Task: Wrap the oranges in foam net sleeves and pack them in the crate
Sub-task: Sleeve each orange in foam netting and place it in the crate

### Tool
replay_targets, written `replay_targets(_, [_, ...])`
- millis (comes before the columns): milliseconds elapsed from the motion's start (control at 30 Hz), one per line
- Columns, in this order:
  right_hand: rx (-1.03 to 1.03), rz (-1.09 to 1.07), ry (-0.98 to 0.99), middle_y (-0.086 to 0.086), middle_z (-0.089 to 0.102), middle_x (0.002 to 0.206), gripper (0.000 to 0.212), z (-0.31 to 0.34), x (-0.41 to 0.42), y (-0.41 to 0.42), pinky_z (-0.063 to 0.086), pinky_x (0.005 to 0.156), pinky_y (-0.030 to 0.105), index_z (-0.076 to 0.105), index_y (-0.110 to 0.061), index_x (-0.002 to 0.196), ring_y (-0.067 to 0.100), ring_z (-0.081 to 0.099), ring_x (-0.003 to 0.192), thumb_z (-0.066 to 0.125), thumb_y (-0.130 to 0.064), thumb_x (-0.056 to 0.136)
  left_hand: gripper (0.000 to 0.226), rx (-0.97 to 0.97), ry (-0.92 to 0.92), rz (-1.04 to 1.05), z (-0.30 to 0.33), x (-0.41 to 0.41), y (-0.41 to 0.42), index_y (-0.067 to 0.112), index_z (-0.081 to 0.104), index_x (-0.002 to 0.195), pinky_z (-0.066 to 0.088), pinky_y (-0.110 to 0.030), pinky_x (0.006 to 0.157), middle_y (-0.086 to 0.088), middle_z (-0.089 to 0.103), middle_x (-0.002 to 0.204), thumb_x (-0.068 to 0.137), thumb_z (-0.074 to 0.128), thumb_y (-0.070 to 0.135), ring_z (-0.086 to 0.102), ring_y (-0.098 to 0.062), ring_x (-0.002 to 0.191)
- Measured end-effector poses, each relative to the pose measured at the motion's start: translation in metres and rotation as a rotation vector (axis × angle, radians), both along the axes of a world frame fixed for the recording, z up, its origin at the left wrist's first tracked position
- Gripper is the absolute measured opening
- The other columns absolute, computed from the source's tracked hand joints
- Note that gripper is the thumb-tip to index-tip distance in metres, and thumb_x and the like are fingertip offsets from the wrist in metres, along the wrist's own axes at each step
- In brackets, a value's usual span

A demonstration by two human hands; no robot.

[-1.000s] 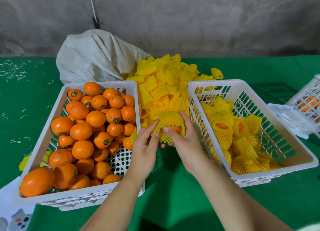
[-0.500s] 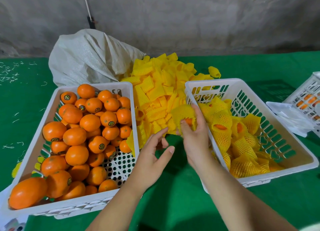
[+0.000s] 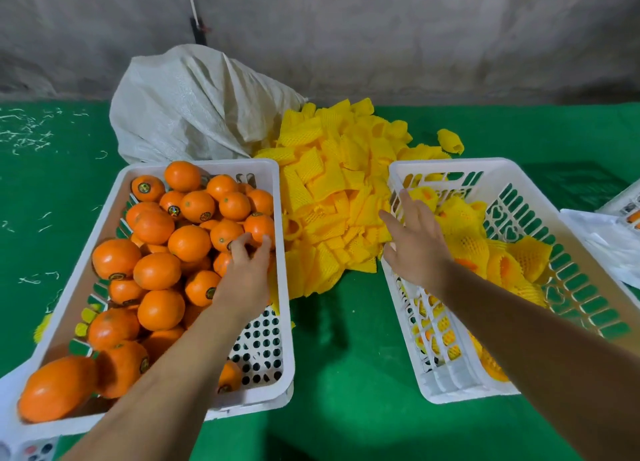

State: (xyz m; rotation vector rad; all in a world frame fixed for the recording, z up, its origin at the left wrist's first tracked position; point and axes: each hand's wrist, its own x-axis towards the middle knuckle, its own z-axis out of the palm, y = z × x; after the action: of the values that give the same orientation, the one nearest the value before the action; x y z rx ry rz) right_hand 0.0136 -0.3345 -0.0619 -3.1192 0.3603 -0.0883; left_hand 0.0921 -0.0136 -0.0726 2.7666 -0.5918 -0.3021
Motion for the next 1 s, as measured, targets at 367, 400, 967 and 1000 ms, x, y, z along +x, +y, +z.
replay_targets(367, [0.115, -0.103, 0.434, 0.008, 0.005, 0.172, 0.065, -0.016, 0.071, 0.015, 0.018, 0.121, 0.053, 0.033, -0.029, 0.160, 0.042, 0.011, 0.152, 0.048, -0.048, 0.099, 0.089, 0.067, -0.177, 0.020, 0.001, 0.028, -0.027, 0.024, 0.007, 0.164, 0.054, -0.039, 0.060, -0.011, 0.000, 0.170, 0.099, 0.064, 0.007, 0.067, -0.035, 0.093])
replay_targets(400, [0.178, -0.112, 0.446, 0.005, 0.010, 0.172, 0.062, -0.019, 0.071, 0.013, 0.024, 0.119, 0.052, 0.037, -0.024, 0.157, 0.041, 0.019, 0.150, 0.049, -0.045, 0.100, 0.091, 0.112, -0.187, 0.045, 0.004, 0.033, -0.029, 0.024, 0.005, 0.165, 0.051, -0.037, 0.057, -0.013, 0.005, 0.167, 0.098, 0.064, 0.005, 0.065, -0.033, 0.084])
replay_targets(967, [1.078, -0.317, -0.427, -0.022, 0.070, 0.094, 0.026, -0.027, 0.003, 0.063, 0.063, 0.073, 0.053, 0.061, -0.061, 0.093, 0.008, 0.076, 0.083, 0.035, -0.061, 0.090, 0.040, 0.457, -0.301, -0.024, 0.025, 0.040, -0.033, 0.014, 0.047, 0.136, 0.049, -0.035, 0.062, -0.015, 0.035, 0.139, 0.100, 0.063, 0.009, 0.066, -0.030, 0.093])
replay_targets(1000, [1.123, -0.326, -0.454, -0.025, 0.068, 0.097, 0.025, -0.027, -0.001, 0.064, 0.064, 0.070, 0.049, 0.058, -0.066, 0.094, 0.003, 0.075, 0.083, 0.034, -0.064, 0.088, 0.041, 0.439, -0.275, -0.023, 0.022, 0.036, -0.029, 0.015, 0.047, 0.136, 0.054, -0.036, 0.064, -0.015, 0.035, 0.139, 0.099, 0.064, 0.010, 0.065, -0.030, 0.093])
